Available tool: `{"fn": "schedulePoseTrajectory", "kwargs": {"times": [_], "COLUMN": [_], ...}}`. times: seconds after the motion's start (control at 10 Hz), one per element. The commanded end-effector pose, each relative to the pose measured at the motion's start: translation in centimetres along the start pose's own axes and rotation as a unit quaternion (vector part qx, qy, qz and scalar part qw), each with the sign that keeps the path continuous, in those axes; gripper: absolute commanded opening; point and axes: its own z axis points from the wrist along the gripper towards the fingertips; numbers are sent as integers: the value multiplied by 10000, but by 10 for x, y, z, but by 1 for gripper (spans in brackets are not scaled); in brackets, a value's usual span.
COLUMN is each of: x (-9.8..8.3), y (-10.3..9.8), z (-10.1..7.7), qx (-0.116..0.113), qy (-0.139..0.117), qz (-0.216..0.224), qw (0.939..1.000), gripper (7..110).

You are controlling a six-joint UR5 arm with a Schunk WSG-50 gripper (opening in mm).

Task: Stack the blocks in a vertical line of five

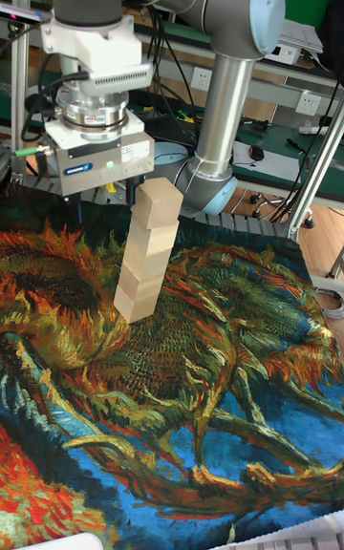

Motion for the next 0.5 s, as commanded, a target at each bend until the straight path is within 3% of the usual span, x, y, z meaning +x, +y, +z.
{"fn": "schedulePoseTrajectory", "kwargs": {"times": [0.0,0.3,0.4], "x": [-4,-16,-19], "y": [9,8,4], "z": [-2,-4,-7], "qx": [-103,-52,86], "qy": [-64,-224,-196], "qz": [-126,-106,-133], "qw": [9998,9997,9997], "gripper": [7,7,7]}}
